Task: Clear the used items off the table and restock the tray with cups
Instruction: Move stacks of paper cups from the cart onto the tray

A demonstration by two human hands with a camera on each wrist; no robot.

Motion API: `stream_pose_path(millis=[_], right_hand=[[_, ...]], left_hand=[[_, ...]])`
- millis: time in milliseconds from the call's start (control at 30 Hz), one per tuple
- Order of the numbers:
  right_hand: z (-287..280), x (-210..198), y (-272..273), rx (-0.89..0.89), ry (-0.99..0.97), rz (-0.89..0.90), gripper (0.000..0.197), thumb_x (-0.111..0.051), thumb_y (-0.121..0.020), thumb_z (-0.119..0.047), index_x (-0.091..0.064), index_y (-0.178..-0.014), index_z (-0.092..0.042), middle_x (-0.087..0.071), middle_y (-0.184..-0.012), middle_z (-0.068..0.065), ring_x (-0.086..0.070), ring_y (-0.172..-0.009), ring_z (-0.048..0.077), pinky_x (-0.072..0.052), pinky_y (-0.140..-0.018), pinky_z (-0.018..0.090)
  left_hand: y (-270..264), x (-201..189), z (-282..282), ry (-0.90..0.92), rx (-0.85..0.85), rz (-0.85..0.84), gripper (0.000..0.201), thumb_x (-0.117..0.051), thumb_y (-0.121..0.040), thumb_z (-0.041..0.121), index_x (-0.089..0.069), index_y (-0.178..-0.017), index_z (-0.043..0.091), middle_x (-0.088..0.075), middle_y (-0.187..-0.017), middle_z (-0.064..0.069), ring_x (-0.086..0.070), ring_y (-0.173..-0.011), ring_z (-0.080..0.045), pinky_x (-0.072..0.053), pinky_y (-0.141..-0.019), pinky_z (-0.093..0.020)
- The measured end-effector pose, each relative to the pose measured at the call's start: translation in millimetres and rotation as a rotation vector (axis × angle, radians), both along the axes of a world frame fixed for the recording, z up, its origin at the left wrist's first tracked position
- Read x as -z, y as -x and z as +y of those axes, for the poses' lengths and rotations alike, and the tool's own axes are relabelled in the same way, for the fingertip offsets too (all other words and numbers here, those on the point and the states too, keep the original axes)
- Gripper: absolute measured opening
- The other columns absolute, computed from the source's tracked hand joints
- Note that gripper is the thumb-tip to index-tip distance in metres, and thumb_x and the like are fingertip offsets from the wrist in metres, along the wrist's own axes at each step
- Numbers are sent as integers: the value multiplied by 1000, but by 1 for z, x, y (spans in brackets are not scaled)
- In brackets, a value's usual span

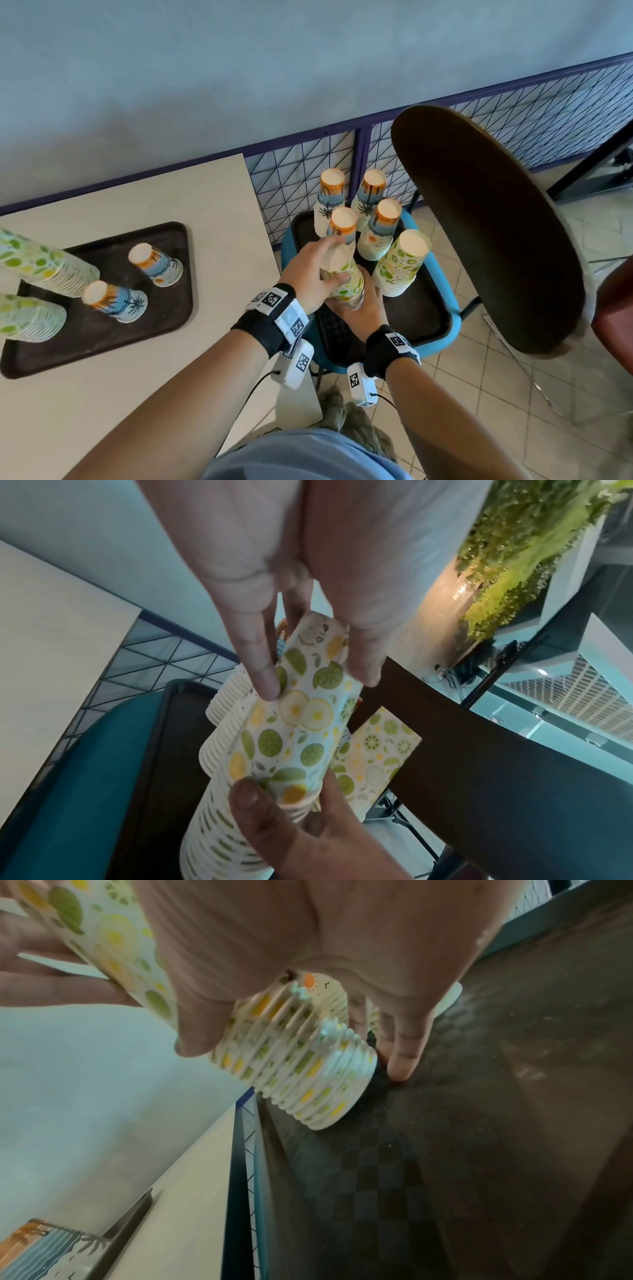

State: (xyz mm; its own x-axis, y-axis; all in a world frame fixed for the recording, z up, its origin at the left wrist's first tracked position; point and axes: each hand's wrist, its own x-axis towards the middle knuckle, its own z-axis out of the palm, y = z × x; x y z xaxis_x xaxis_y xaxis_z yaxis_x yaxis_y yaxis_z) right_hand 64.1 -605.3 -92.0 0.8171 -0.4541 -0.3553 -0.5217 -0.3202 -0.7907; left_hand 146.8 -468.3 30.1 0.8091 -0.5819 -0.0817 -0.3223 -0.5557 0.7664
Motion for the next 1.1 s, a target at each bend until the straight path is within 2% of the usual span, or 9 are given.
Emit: stream_pose_path(millis=[100,200,367,500,600,767,900,1000,1100], right_hand=[[-2,1,-3,14,-36,-31,106,-88,-64,-50,-30,-152,-40,-43,-149,1,-35,-139,23,-30,-107,28],[-4,0,-2,32,-56,-69,98,-92,-65,-39,-38,-147,-35,-45,-132,-5,-39,-133,24,-38,-108,34],[-4,-10,7,24,-218,-206,99,-93,-57,-50,-42,-142,-44,-57,-136,-5,-56,-129,17,-49,-108,48],[-1,-44,21,-35,-353,-327,82,-83,-63,-43,-44,-135,-38,-63,-130,-14,-62,-114,-9,-54,-92,16],[1,-60,27,-127,-380,-356,77,-81,-69,-46,-42,-135,-43,-61,-131,-23,-60,-120,-8,-49,-92,12],[1,-75,29,-215,-334,-348,91,-86,-72,-35,-40,-150,-26,-61,-140,-10,-59,-128,7,-52,-105,36],[-7,-79,36,-274,-297,-316,96,-87,-77,-38,-31,-155,-31,-61,-139,-13,-62,-123,7,-55,-99,30],[-20,-75,42,-170,-243,-249,71,-79,-86,-29,-42,-148,-30,-65,-128,-12,-67,-109,6,-56,-89,21],[-43,-65,42,156,-45,-185,28,-73,-89,-23,-60,-113,-24,-70,-102,-9,-68,-94,10,-51,-73,24]], left_hand=[[-3,2,4,31,3,19,65,-80,-89,29,-48,-145,37,-56,-136,4,-55,-121,-14,-49,-104,-35],[-4,7,6,52,0,41,75,-82,-86,30,-43,-149,37,-57,-142,4,-56,-127,-15,-50,-108,-43],[2,6,11,141,-76,210,114,-93,-71,41,-20,-158,44,-44,-158,3,-48,-140,-16,-48,-113,-43],[10,13,17,202,-52,365,116,-95,-65,47,-26,-158,43,-42,-156,11,-40,-147,-9,-37,-122,-38],[17,18,18,286,-4,505,107,-98,-66,30,-38,-154,33,-62,-141,12,-59,-127,4,-50,-107,-25],[23,27,19,404,-55,594,96,-100,-62,33,-52,-143,16,-70,-133,-10,-66,-126,-31,-50,-108,-61],[22,24,19,469,-104,585,88,-93,-65,21,-51,-142,10,-70,-133,-13,-67,-125,-32,-52,-107,-57],[21,22,23,521,-126,606,86,-89,-67,21,-50,-143,10,-70,-134,-12,-67,-126,-29,-55,-105,-47],[22,17,29,544,-167,604,81,-88,-67,24,-55,-140,12,-73,-130,-6,-69,-122,-23,-58,-100,-41]])
